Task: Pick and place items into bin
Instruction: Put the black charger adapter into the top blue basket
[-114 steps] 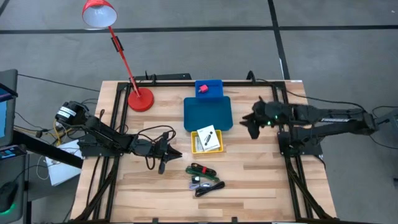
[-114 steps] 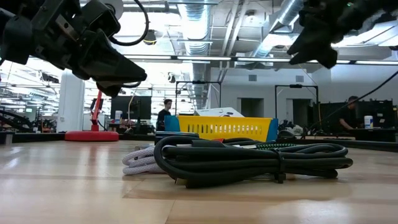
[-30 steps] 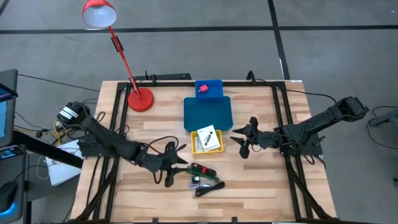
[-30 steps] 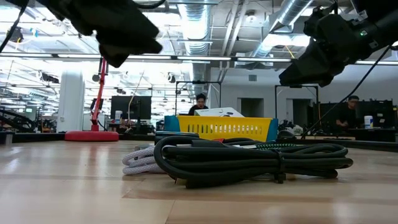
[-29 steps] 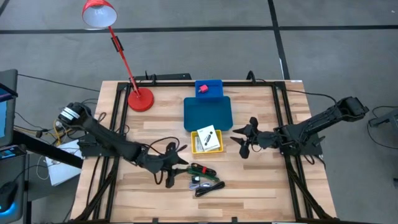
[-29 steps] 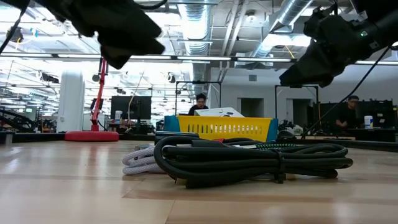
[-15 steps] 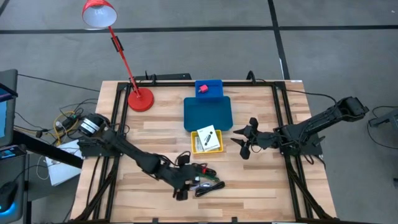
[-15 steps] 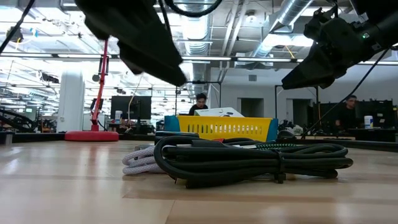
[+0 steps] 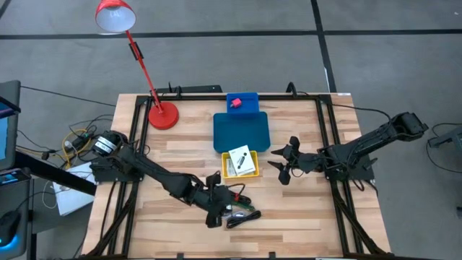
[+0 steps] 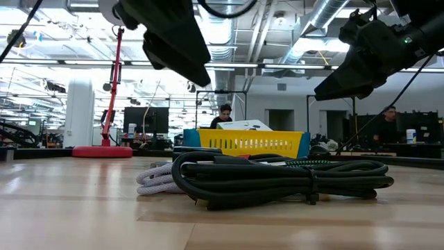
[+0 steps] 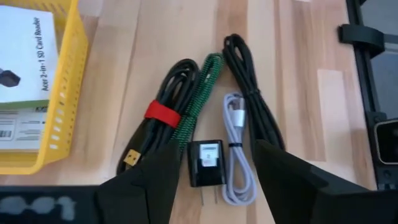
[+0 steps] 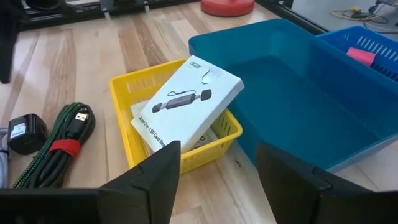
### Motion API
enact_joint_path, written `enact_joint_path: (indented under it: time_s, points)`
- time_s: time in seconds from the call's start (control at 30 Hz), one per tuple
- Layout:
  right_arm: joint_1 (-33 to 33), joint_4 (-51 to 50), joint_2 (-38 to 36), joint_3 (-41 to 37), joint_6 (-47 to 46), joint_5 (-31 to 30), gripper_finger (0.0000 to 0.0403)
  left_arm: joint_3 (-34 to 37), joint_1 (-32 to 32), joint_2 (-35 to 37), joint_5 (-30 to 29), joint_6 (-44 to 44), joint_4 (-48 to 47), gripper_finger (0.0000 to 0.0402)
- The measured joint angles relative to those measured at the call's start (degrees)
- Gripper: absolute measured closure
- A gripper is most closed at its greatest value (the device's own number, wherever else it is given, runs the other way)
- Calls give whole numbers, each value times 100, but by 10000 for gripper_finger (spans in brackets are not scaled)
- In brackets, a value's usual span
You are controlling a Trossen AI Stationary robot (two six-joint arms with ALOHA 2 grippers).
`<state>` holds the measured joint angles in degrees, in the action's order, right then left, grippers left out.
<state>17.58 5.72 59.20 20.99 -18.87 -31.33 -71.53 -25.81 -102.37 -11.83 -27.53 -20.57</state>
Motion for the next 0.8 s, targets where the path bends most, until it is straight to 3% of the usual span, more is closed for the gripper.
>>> enact_joint_path:
  time_s: [0.8]
  points:
    - [0,-64,4,2,-7,0,186,2,203,-657,735,47,239,191]
